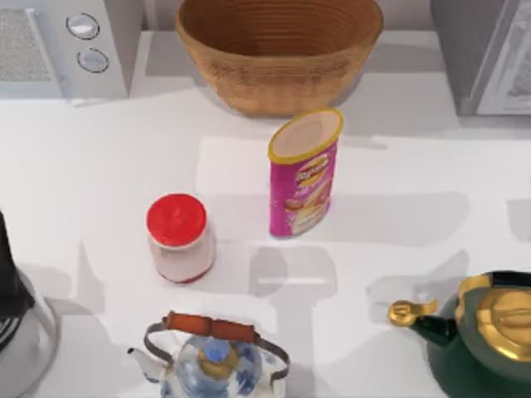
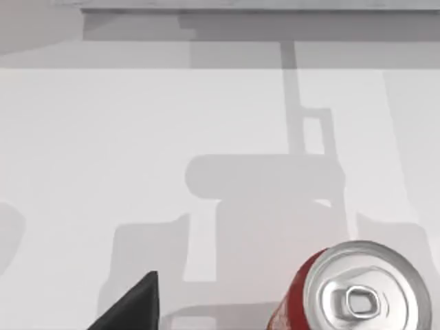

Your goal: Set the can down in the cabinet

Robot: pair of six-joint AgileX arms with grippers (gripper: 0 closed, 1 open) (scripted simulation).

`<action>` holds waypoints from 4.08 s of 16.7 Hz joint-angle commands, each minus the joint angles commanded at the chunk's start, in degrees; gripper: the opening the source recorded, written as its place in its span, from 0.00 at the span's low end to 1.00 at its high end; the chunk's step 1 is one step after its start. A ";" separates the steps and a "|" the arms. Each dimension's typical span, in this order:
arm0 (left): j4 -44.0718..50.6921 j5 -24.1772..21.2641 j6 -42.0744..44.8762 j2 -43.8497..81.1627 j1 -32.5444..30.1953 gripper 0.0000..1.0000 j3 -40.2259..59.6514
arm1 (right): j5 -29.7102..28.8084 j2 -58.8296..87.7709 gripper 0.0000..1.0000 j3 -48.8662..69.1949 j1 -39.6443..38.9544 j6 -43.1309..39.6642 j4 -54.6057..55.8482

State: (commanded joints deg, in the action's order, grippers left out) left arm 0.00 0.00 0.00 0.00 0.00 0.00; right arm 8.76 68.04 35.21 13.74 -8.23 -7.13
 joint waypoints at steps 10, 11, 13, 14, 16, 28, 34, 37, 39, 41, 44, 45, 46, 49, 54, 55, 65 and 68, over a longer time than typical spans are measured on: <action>0.00 0.00 0.00 0.00 0.00 1.00 0.00 | 0.98 12.56 1.00 0.61 2.73 -3.63 -0.33; 0.00 0.00 0.00 0.00 0.00 1.00 0.00 | 0.93 12.35 1.00 0.60 2.47 -3.56 -0.31; 0.00 0.00 0.00 0.00 0.00 1.00 0.00 | 0.77 13.24 1.00 0.96 2.23 -3.31 0.25; 0.00 0.00 0.00 0.00 0.00 1.00 0.00 | 0.59 14.42 1.00 1.36 1.96 -3.05 1.08; 0.00 0.00 0.00 0.00 0.00 1.00 0.00 | 0.18 17.80 1.00 2.14 1.41 -2.51 3.68; 0.00 0.00 0.00 0.00 0.00 1.00 0.00 | -0.44 28.73 0.92 2.75 0.66 -1.76 13.99; 0.00 0.00 0.00 0.00 0.00 1.00 0.00 | -0.44 28.73 0.47 2.75 0.66 -1.76 13.99; 0.00 0.00 0.00 0.00 0.00 1.00 0.00 | -0.44 28.73 0.25 2.75 0.66 -1.76 13.99; 0.00 0.00 0.00 0.00 0.00 1.00 0.00 | -0.44 28.73 0.10 2.75 0.66 -1.76 13.99; 0.00 0.00 0.00 0.00 0.00 1.00 0.00 | -0.44 28.73 0.00 2.75 0.66 -1.76 13.99; 0.00 0.00 0.00 0.00 0.00 1.00 0.00 | -0.44 28.73 0.00 2.75 0.66 -1.76 13.99; 0.00 0.00 0.00 0.00 0.00 1.00 0.00 | -0.44 28.73 0.00 2.75 0.66 -1.76 13.99; 0.00 0.00 0.00 0.00 0.00 1.00 0.00 | -0.44 28.73 0.00 2.75 0.66 -1.76 13.99; 0.00 0.00 0.00 0.00 0.00 1.00 0.00 | -0.46 28.66 0.00 2.78 0.74 -1.71 13.97; 0.00 0.00 0.00 0.00 0.00 1.00 0.00 | -0.31 26.93 0.00 7.12 0.91 -1.88 7.76; 0.00 0.00 0.00 0.00 0.00 1.00 0.00 | -0.27 25.89 0.00 8.79 0.94 -1.92 4.87; 0.00 0.00 0.00 0.00 0.00 1.00 0.00 | -0.13 13.34 0.00 25.43 1.03 -2.14 -24.28; 0.00 0.00 0.00 0.00 0.00 1.00 0.00 | -0.15 12.84 0.00 25.74 1.00 -2.12 -24.87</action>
State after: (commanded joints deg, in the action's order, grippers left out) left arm 0.00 0.00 0.00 0.00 0.00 0.00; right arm 8.61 80.88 60.94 14.75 -10.35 -32.00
